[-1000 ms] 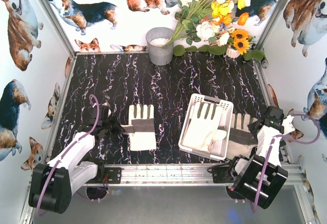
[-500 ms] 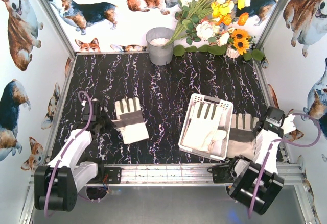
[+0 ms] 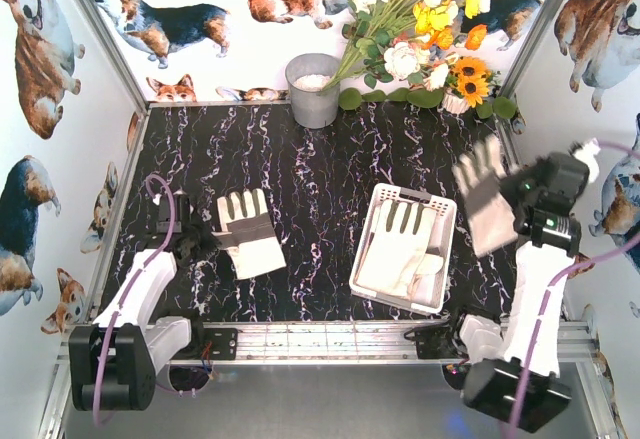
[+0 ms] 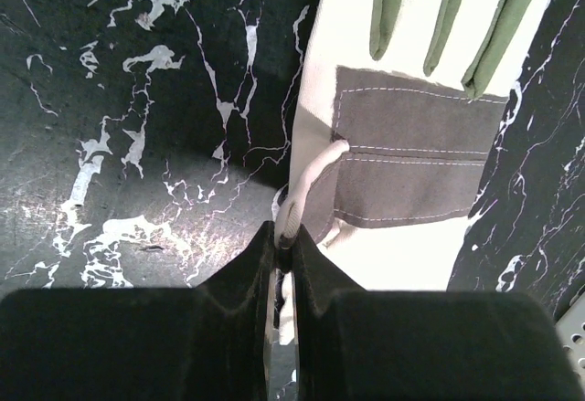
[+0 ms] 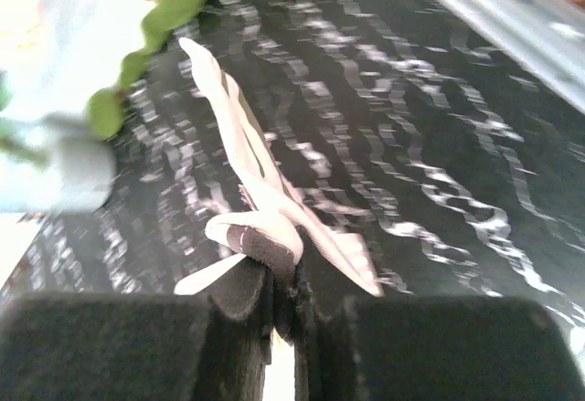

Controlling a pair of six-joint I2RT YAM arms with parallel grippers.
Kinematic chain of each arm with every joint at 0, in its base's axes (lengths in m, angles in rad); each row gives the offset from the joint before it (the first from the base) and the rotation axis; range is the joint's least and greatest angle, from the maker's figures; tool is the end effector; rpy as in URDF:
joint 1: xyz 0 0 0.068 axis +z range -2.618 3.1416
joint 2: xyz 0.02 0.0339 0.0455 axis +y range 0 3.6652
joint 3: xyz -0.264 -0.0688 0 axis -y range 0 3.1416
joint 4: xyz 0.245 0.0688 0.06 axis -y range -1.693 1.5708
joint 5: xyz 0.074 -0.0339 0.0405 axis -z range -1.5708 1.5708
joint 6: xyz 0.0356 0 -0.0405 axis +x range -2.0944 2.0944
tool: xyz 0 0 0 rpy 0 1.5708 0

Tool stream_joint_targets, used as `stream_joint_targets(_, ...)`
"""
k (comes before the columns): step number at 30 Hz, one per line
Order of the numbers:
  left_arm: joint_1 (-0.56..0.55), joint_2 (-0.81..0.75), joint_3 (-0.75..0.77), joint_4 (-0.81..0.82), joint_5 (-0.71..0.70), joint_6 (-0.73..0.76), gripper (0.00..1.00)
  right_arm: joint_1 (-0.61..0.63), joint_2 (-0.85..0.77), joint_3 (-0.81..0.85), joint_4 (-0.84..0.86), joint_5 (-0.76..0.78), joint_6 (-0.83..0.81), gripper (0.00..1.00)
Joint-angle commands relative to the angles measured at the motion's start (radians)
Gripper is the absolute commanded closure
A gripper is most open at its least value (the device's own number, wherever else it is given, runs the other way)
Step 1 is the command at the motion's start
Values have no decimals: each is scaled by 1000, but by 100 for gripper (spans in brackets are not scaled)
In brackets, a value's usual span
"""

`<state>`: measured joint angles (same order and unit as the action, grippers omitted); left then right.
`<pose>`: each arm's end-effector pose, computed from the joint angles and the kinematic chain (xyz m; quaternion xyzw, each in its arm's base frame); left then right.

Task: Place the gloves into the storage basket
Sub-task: Pick up the glove at the corner of the board, then place the glove at the center of the board.

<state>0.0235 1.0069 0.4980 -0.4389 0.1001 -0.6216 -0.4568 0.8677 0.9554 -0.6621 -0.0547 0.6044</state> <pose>0.1860 0.0008 0.1808 -0.2868 0.9065 -0.1357 0.2785 0.1625 -0.0777 0.3366 0.4331 0.7640 0.0592 0.4746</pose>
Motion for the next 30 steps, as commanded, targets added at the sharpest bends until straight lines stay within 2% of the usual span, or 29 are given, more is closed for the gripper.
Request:
stream_joint_targets(1,33,14,49,-6,4,33,100,181,40,161,41,-114,25,100)
stream_joint_targets(5,44,58,95,-30,-6,69,100,403,65,218,20,-75,90,100)
stream_joint_targets(10,59,113,161,-58,12,117,100,682,64,171,99,28,241,100)
stream_joint_targets(15,64,182,276,-156,-10,235,100,974,59,65,228,257,406,100)
stream_joint_targets(19,66,188,291,-155,-31,271,100,1113,138,27,316,350,509,100)
stream_joint_targets(23,66,197,281,-143,-20,275,100,1239,287,56,388,457,568,100)
stream_joint_targets(30,66,182,279,-142,-20,275,100,1333,568,141,511,579,669,100)
